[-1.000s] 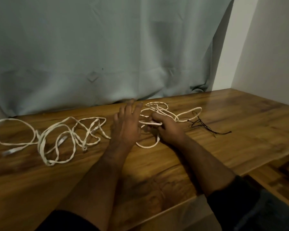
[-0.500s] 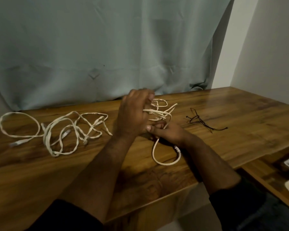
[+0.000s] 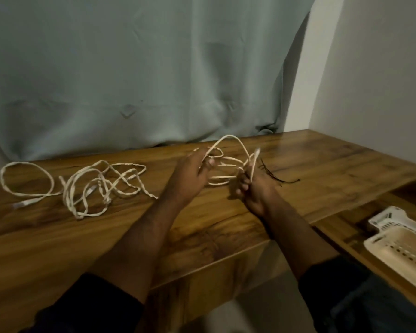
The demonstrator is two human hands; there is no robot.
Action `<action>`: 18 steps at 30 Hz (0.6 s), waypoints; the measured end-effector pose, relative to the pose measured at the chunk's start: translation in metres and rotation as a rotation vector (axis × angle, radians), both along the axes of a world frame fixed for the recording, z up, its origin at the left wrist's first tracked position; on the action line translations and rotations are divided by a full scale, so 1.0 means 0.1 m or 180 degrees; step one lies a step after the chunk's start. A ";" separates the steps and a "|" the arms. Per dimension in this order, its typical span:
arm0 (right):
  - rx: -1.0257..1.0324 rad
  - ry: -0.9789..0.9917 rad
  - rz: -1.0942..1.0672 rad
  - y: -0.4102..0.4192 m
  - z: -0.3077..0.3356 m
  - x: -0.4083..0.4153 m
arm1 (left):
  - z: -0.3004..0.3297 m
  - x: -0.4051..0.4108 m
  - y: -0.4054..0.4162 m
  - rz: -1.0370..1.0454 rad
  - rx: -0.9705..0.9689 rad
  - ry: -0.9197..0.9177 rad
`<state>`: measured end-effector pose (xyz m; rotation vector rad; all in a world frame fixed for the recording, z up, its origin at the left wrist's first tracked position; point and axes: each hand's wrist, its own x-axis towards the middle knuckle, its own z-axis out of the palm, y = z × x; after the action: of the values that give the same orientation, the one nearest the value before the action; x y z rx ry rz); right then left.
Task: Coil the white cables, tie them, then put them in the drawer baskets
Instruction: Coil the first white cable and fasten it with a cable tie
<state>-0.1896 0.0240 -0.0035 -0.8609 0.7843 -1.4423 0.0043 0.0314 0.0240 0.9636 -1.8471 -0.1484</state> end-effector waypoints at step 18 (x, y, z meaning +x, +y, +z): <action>-0.0728 0.1730 -0.0507 0.30 -0.05 0.17 | -0.18 -0.41 0.27 -0.0871 0.1025 0.0354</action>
<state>-0.1724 0.0536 -0.0089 -1.4266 1.1236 -1.4713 -0.0366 0.0581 0.0063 0.8922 -1.8775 -0.6701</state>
